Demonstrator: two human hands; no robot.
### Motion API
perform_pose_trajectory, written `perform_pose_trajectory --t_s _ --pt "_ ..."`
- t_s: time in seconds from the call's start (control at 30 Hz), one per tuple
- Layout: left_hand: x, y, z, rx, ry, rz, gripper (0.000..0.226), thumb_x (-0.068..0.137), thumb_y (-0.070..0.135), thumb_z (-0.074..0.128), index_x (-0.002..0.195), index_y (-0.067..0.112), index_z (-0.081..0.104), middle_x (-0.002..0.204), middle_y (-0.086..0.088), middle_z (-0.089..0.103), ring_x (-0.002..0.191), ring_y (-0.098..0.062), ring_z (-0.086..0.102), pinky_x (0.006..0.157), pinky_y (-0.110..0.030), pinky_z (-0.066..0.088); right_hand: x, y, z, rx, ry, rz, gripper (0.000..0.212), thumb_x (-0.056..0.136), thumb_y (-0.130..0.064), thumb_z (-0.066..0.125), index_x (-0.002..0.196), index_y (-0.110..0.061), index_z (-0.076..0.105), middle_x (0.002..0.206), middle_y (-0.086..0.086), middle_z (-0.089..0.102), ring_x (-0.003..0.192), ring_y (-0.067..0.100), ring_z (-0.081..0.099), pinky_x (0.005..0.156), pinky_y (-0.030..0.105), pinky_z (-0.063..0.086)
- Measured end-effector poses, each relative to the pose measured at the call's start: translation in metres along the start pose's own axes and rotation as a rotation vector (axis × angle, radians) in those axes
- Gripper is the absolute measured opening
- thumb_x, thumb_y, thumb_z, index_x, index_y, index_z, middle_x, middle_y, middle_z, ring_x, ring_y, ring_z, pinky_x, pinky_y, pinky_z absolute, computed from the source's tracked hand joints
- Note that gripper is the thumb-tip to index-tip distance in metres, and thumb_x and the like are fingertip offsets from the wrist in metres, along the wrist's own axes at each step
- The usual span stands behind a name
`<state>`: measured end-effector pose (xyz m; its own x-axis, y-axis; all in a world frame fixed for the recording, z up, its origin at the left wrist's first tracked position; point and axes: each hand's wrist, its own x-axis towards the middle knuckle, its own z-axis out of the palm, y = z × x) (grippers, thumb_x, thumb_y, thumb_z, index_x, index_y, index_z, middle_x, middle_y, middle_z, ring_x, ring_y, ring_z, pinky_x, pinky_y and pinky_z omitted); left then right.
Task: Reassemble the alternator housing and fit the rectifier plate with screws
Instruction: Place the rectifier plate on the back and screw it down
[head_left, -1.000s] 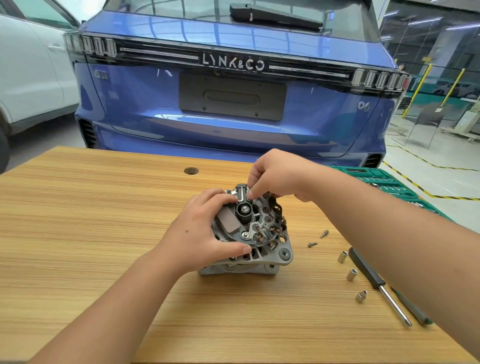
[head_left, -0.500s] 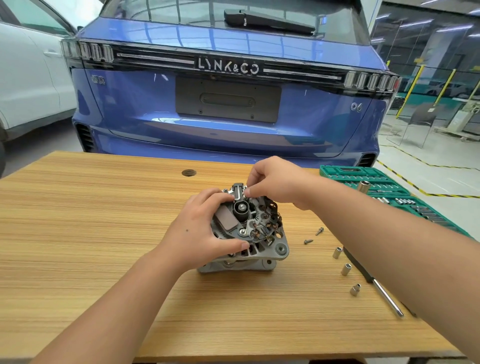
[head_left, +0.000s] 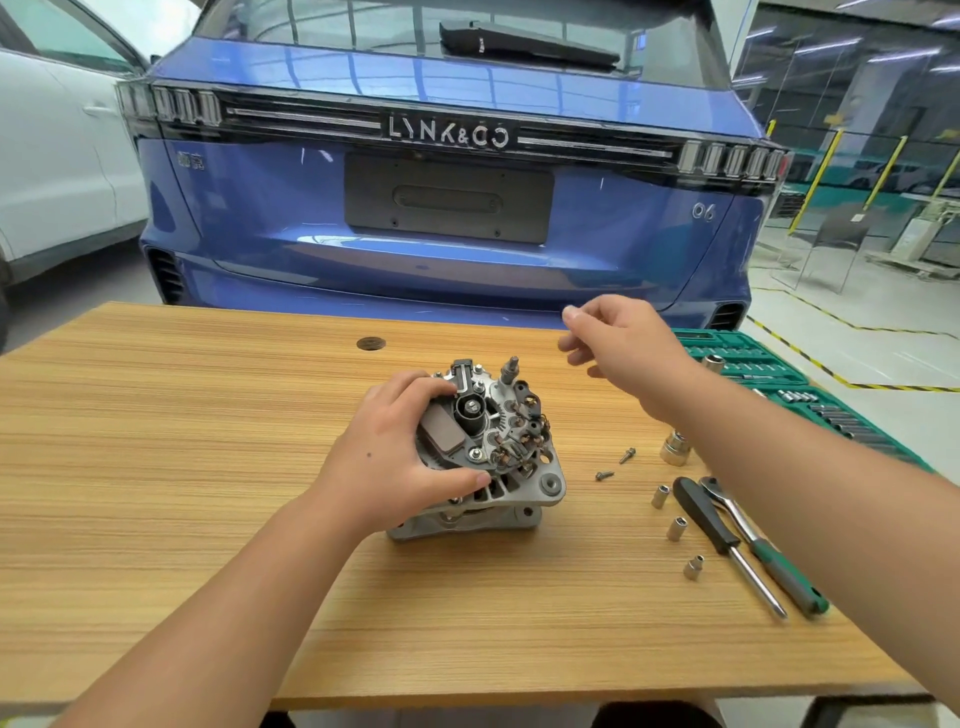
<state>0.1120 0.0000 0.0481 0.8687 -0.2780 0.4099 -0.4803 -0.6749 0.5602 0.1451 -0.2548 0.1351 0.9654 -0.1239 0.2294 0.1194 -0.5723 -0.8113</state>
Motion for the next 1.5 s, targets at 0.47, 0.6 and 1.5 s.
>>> perform_pose_trajectory --t_s 0.47,0.6,1.5 --pt "-0.005 0.0 0.005 -0.016 0.007 -0.012 0.1 0.056 0.083 0.065 0.144 0.04 0.042 0.134 0.03 0.031 0.126 0.003 0.027 0.101 -0.026 0.029 0.002 0.069 -0.005 -0.881 -0.321 0.089 0.035 0.096 -0.005 0.053 0.123 -0.02 0.069 0.116 0.003 0.066 0.103 0.021 0.062 0.089 0.033 0.057" --pt "-0.007 0.001 0.005 -0.044 0.025 -0.018 0.106 0.057 0.08 0.067 0.15 0.041 0.034 0.135 0.032 0.03 0.128 0.004 0.028 0.102 -0.027 0.029 0.012 0.075 -0.008 -0.877 -0.127 -0.017 0.038 0.099 -0.006 0.047 0.129 -0.021 0.064 0.122 0.006 0.065 0.103 0.025 0.063 0.088 0.039 0.058" --pt "-0.015 0.005 0.007 -0.351 0.001 -0.255 0.124 0.047 0.068 0.086 0.15 0.053 0.019 0.155 0.01 0.037 0.137 -0.015 0.043 0.114 -0.048 0.042 -0.026 0.039 0.005 -0.471 -0.04 -0.164 0.008 0.09 -0.02 0.069 0.084 -0.025 0.065 0.085 -0.003 0.071 0.079 0.014 0.065 0.073 0.036 0.058"
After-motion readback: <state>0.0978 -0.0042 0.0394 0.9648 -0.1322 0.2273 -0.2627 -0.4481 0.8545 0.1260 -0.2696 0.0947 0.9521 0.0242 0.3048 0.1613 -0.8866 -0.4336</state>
